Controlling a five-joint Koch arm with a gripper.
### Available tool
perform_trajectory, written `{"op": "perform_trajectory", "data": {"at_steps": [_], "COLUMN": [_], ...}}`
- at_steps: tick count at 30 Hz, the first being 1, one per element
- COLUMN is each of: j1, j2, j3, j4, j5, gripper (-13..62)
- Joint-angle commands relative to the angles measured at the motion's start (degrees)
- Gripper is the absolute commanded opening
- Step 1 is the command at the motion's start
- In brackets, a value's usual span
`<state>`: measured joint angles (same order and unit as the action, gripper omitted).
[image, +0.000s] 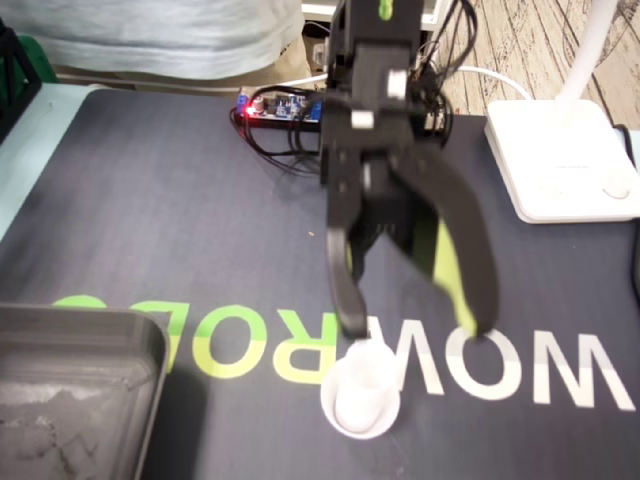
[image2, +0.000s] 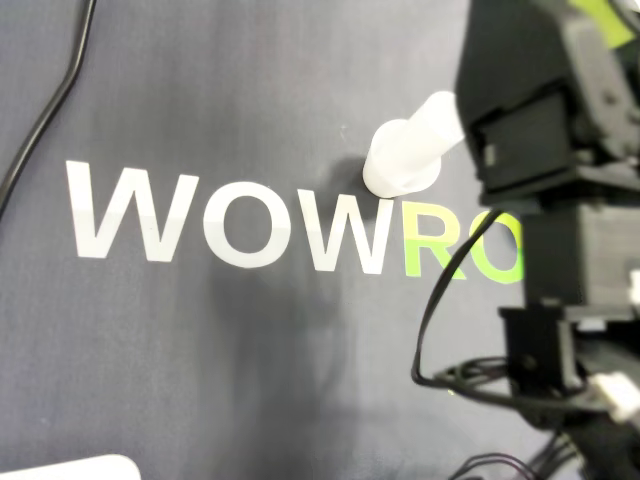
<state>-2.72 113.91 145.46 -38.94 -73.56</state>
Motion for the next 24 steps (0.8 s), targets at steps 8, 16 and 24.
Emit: {"op": "perform_trajectory", "data": {"at_steps": [8,16,24], "j1": [4.04,7.12,7.21], "j2": [15.12,16.0,16.61], "j3": [-4.39,9.32,19.78], "j4": [36.39,38.5,37.35], "j5": [46.41,58.01,60.03], "gripper": [26.1,32.3,33.8]}}
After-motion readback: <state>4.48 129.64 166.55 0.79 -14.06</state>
